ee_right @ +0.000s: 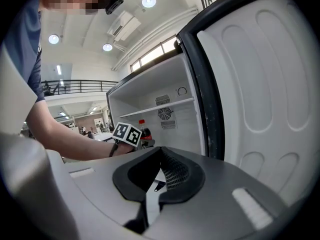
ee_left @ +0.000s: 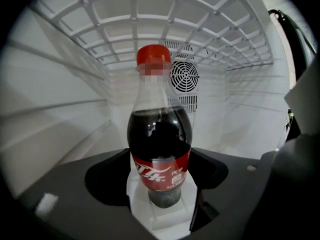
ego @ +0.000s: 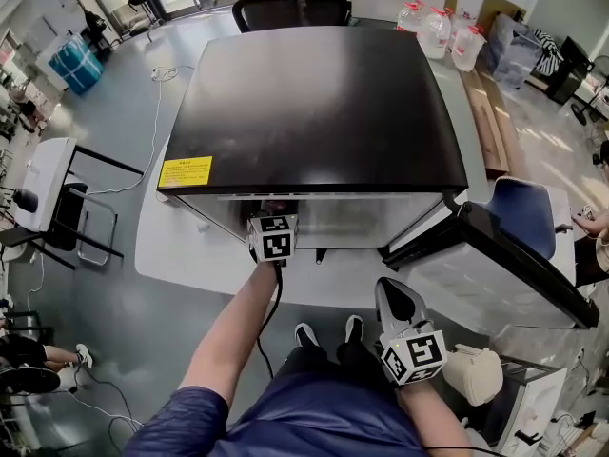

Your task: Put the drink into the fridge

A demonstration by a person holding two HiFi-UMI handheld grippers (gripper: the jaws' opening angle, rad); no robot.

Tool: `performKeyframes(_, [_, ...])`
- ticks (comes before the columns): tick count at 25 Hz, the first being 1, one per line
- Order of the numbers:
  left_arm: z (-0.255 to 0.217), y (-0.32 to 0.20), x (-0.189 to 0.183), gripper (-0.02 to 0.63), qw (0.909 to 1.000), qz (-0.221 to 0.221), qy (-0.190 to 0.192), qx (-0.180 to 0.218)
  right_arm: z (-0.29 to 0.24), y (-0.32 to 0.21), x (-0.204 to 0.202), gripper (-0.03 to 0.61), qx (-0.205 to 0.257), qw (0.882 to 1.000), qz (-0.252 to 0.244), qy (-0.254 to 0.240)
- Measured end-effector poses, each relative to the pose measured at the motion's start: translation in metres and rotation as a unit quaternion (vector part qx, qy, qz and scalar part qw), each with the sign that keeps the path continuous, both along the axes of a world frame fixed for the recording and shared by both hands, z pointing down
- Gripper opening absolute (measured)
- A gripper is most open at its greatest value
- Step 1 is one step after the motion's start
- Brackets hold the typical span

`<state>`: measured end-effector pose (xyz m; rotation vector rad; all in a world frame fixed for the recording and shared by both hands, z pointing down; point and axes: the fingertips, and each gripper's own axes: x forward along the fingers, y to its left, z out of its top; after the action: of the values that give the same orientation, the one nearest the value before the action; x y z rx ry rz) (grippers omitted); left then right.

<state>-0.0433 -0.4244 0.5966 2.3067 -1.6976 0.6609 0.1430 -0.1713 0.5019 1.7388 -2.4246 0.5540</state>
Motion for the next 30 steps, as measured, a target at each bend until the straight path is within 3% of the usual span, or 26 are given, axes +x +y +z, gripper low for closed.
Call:
performKeyframes(9, [-0.011,0.038,-0.007,0.33,0.9997,-0.008,0.022,-0.002,-0.001,-0.011,-0.015,0.007,0.004,0.999,-0.036,-0.004])
performKeyframes(14, [-0.038,0.07,-0.01,0.33,0.9989,0.01,0.038,0.025,-0.007,-0.021,-0.026,0.006,0.013,0.998,-0.059,-0.003])
performKeyframes(19, [-0.08,0.11,-0.006,0.327,0.9938,0.033,0.077,0.074,-0.014,-0.034,-0.038,0.008,0.023,0.997,-0.071,0.006])
performKeyframes(23, [-0.098,0.139,-0.008,0.324,0.9896,0.047,0.106,0.086,-0.021,-0.045,-0.048,0.008,0.036,0.996,-0.081,0.003])
performKeyframes(30, [-0.122,0.183,-0.003,0.231,0.9817,0.09,0.141,0.09,-0.042,-0.063,-0.057,0.006,0.061,0.994,-0.092,-0.006])
